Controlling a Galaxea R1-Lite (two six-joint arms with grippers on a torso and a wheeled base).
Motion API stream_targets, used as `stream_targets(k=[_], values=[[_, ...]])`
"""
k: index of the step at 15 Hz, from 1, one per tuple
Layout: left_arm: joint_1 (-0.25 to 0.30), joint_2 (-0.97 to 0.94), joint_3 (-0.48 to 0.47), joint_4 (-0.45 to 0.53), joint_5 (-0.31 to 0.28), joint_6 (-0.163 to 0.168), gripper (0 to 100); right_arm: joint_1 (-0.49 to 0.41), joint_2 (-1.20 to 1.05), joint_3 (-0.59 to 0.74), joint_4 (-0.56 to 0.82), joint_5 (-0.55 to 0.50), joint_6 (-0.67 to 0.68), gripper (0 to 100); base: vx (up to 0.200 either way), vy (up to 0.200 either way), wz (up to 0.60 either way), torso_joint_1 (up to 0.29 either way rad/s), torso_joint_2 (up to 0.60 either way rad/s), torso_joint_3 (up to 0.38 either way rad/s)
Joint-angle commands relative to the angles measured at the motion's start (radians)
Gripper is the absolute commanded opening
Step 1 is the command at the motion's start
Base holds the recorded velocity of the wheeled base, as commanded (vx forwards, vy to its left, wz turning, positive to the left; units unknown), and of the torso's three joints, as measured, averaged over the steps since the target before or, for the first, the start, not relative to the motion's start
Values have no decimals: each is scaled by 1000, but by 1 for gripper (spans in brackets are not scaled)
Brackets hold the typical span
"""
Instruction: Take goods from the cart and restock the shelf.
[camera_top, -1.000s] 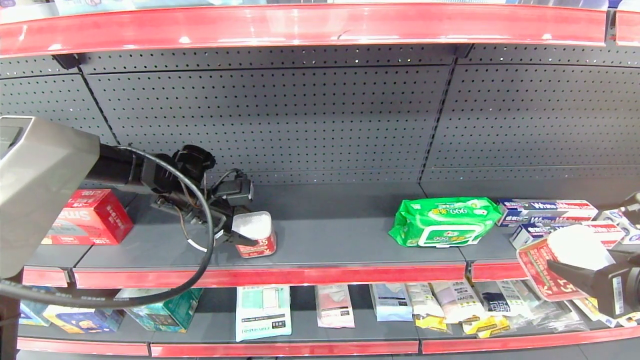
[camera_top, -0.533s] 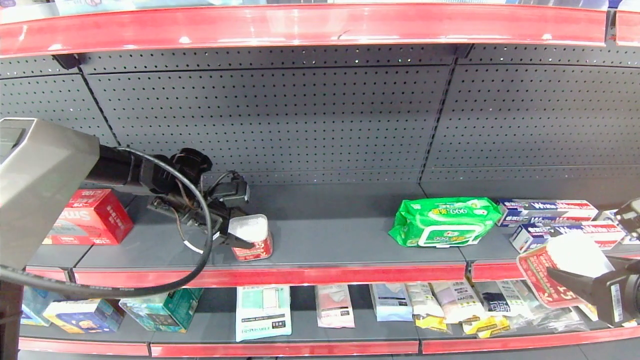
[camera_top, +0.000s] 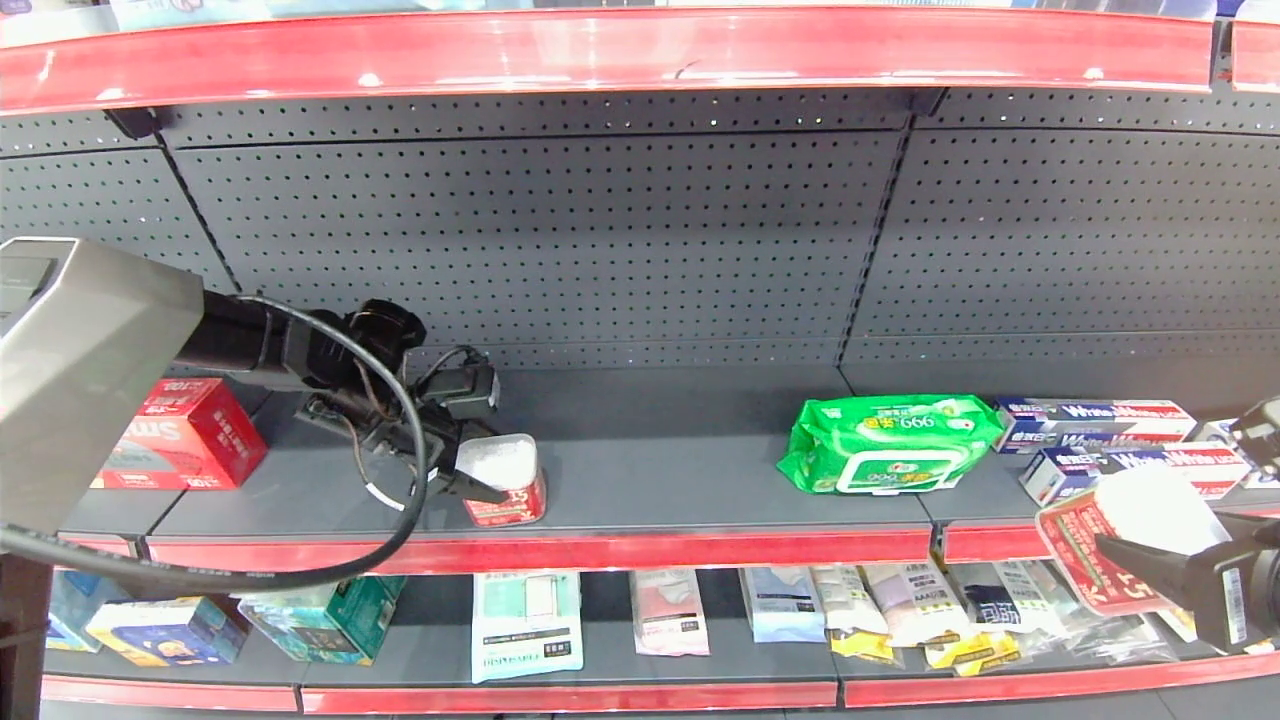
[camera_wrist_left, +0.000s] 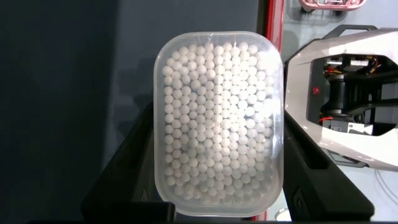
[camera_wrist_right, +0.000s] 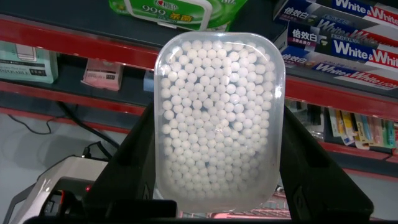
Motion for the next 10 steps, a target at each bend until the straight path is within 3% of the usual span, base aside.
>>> stream_targets(k=[1, 10], values=[[-1, 6, 0, -1, -5, 4, 0, -1, -1, 1, 0, -1, -4, 0, 0, 0, 0, 0, 0, 0], [-2, 9, -4, 3, -26, 14, 0, -1, -4, 19, 0, -7, -25, 0, 0, 0, 0, 0, 0, 0]])
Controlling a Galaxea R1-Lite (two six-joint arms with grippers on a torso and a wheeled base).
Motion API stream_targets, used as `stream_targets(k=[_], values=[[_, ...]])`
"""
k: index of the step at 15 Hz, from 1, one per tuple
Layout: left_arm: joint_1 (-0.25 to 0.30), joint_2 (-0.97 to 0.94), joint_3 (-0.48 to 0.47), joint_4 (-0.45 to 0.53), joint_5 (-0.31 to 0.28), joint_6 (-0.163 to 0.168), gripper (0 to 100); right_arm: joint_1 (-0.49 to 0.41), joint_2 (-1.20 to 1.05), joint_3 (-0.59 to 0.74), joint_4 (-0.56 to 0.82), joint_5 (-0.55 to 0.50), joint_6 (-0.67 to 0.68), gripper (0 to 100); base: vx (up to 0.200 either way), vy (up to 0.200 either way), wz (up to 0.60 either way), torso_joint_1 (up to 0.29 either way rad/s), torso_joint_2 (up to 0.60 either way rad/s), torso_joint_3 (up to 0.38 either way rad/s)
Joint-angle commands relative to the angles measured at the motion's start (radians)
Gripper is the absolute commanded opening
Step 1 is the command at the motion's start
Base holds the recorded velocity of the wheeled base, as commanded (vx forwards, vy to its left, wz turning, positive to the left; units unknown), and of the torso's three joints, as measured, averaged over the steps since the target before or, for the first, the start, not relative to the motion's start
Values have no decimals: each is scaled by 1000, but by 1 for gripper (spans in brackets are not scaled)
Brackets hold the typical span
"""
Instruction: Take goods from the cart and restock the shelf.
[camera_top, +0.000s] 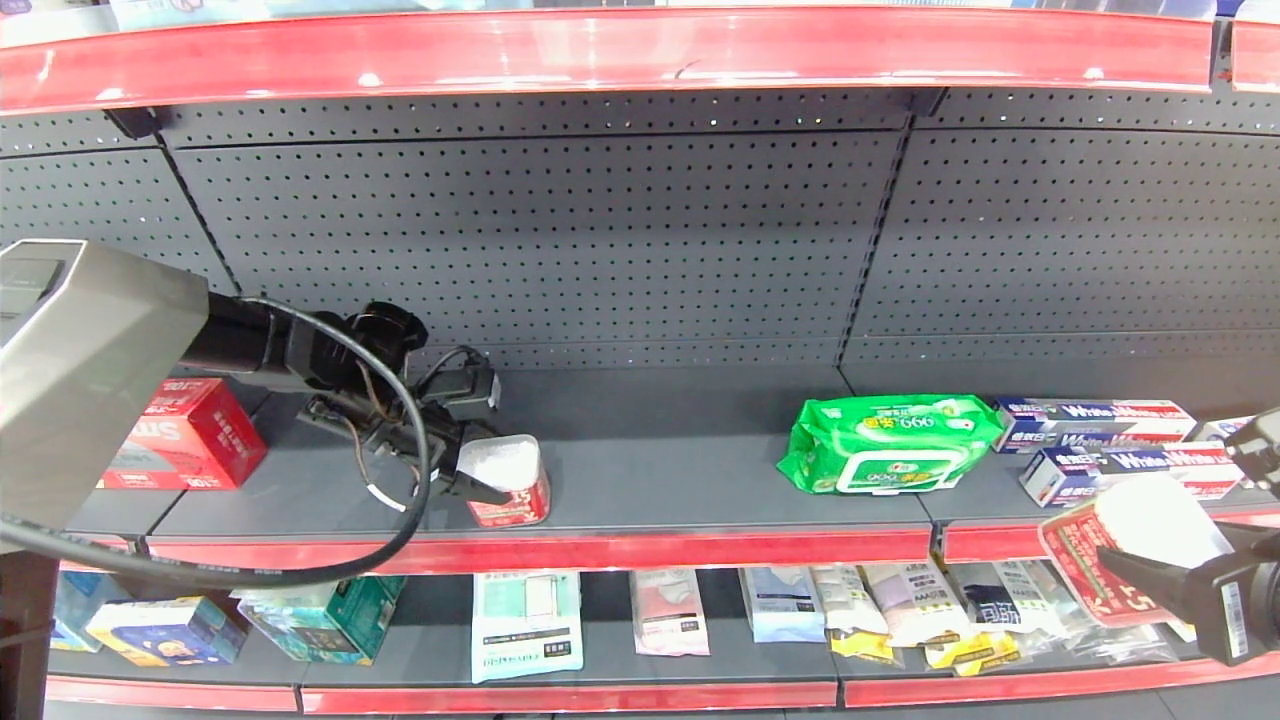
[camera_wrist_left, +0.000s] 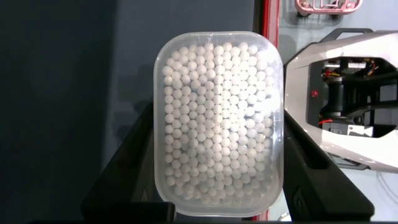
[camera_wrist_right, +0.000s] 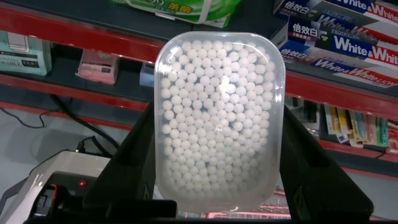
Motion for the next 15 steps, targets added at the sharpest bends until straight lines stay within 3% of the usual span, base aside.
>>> stream_targets(k=[1, 12, 15], values=[[0, 2, 0, 0, -1, 13, 0, 0, -1, 0, 0, 0, -1, 0, 0, 0, 0, 0, 0, 0], [0, 40, -37, 25, -10, 99, 0, 0, -1, 9, 0, 0, -2, 0, 0, 0, 0, 0, 0, 0], [0, 43, -50, 25, -8, 97, 0, 0, -1, 9, 0, 0, -2, 0, 0, 0, 0, 0, 0, 0]])
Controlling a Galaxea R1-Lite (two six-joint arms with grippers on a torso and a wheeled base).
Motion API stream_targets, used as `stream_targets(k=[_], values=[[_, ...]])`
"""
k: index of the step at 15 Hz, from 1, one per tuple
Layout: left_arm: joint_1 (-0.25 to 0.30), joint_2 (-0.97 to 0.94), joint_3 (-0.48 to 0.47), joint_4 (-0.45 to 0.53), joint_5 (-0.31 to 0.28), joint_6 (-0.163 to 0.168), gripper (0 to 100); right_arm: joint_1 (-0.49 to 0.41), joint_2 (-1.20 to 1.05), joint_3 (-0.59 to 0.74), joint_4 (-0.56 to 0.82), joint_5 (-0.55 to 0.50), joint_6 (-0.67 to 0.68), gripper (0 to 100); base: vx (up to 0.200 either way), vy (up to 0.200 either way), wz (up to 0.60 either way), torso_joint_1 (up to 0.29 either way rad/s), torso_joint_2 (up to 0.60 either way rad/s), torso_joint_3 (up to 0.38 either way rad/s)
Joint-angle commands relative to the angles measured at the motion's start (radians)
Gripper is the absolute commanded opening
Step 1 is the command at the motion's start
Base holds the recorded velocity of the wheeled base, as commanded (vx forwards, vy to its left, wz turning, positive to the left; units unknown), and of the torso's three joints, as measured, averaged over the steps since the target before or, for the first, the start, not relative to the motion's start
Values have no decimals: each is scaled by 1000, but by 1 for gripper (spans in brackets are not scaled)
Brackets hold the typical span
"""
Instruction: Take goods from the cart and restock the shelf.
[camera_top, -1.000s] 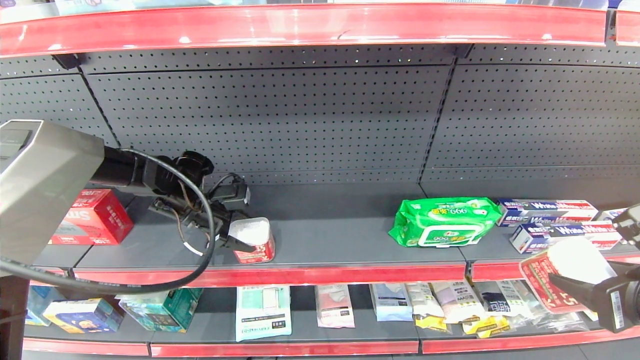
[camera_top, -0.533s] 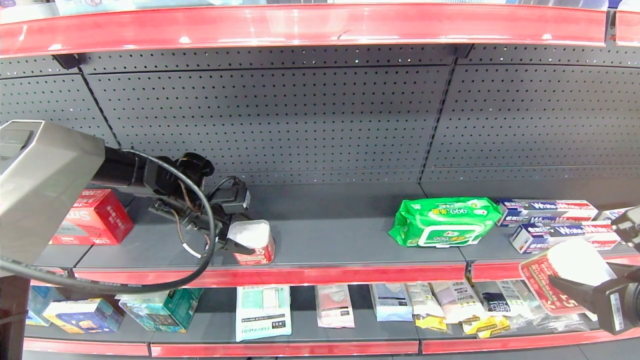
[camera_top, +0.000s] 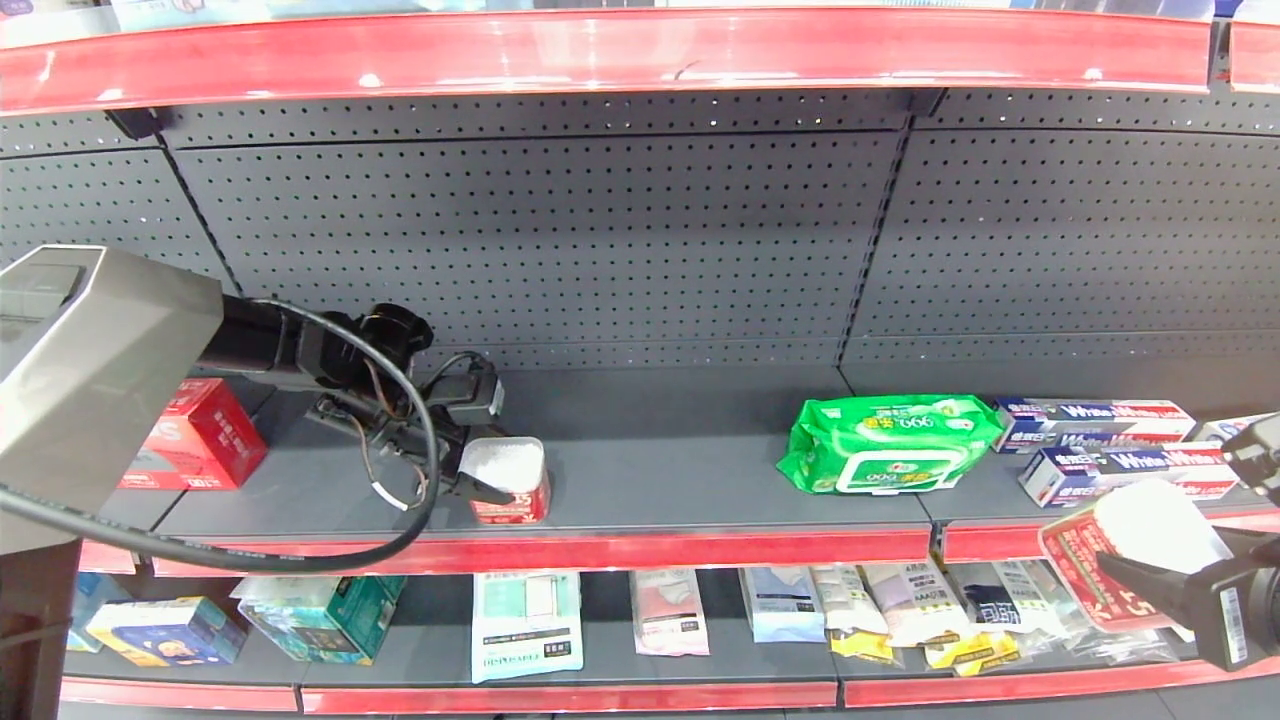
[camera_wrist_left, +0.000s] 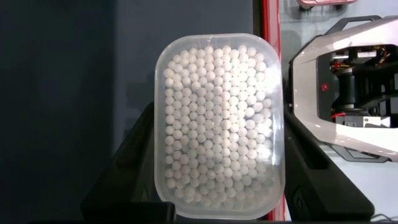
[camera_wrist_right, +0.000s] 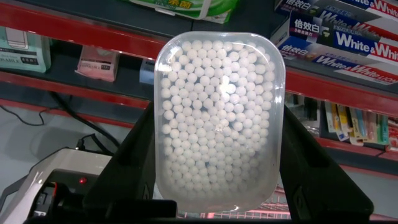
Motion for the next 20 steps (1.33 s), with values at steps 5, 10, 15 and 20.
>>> stream_targets(k=[5, 10, 15, 20], values=[[0, 11, -6, 13, 6, -3, 0, 2, -1, 0, 0, 0, 0, 0, 0, 0, 0, 0, 0, 0], [0, 11, -8, 15, 24, -5, 0, 2, -1, 0, 0, 0, 0, 0, 0, 0, 0, 0, 0, 0], [0, 11, -11, 19, 27, -5, 0, 2, -1, 1, 0, 0, 0, 0, 0, 0, 0, 0, 0, 0], [-2, 7, -20, 67, 27, -17, 100, 0, -2, 3, 0, 0, 0, 0, 0, 0, 0, 0, 0, 0]])
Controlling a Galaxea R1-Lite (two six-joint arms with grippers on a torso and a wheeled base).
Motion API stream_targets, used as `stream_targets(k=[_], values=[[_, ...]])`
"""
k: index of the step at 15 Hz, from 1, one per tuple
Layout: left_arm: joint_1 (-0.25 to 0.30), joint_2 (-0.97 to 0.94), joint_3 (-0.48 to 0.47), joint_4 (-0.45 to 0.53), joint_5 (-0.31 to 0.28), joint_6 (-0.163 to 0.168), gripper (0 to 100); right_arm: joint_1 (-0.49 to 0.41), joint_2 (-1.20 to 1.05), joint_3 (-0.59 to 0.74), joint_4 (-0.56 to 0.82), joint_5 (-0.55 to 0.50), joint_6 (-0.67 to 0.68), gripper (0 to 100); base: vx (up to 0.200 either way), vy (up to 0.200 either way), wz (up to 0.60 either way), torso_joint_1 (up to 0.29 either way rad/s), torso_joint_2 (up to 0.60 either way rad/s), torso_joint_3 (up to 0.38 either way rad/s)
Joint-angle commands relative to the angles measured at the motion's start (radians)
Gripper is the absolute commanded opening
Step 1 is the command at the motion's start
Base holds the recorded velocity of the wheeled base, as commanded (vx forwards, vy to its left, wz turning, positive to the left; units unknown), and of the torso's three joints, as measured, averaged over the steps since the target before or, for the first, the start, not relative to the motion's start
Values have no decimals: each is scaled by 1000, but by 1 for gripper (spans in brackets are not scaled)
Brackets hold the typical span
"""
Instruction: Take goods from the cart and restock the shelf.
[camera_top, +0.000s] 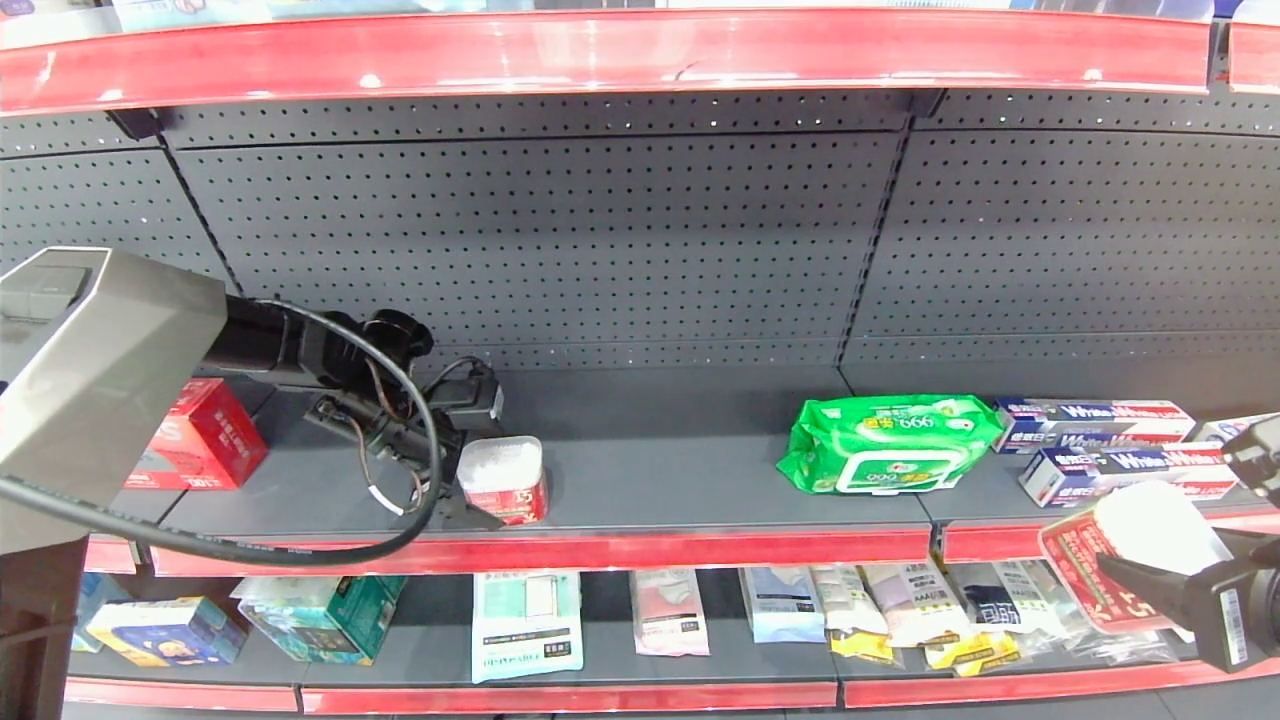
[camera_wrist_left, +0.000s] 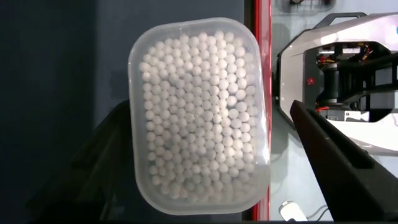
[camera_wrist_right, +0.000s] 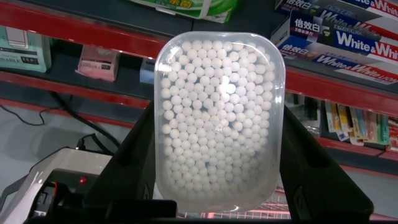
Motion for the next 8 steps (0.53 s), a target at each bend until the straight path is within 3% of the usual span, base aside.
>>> stream_targets(k=[1, 8], values=[[-1, -4, -7, 5, -3, 0, 100, 0, -1, 2, 0, 0, 0, 0, 0, 0, 0, 0, 0, 0], [29, -18, -13, 2, -3, -2, 100, 2, -1, 5, 0, 0, 0, 0, 0, 0, 0, 0, 0, 0]])
